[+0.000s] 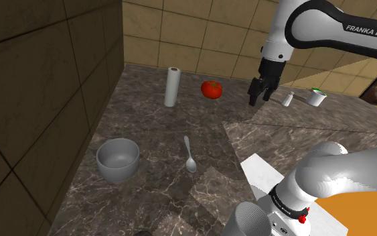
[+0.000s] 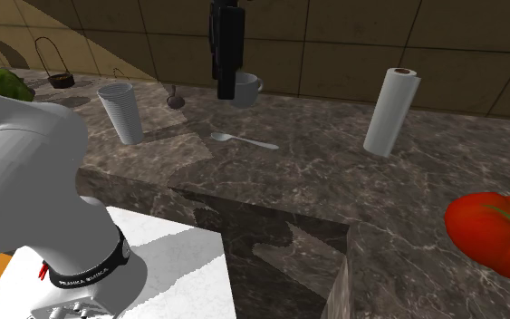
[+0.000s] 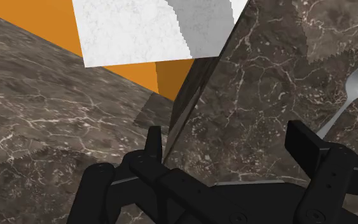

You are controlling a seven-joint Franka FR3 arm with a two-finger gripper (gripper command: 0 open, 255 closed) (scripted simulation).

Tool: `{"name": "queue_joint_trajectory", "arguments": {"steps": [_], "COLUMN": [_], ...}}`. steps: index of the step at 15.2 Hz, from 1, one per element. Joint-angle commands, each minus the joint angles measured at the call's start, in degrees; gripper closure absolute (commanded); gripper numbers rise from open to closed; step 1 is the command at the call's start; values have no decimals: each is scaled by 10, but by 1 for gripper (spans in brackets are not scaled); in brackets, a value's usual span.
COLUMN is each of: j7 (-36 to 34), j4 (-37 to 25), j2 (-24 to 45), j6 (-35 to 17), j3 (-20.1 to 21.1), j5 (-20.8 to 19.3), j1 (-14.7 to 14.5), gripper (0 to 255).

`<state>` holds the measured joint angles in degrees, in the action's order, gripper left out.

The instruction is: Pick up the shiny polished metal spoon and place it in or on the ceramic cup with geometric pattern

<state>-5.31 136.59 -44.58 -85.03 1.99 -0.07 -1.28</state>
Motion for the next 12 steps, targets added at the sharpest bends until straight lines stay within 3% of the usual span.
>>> {"name": "queue_joint_trajectory", "arguments": {"steps": [1, 12], "j7": [0, -180], "j4": [0, 106], "j2": [0, 60], "j6": [0, -190], "j3": [0, 93], "j5": [0, 134], "j1": [0, -14], "gripper": [0, 0]}}
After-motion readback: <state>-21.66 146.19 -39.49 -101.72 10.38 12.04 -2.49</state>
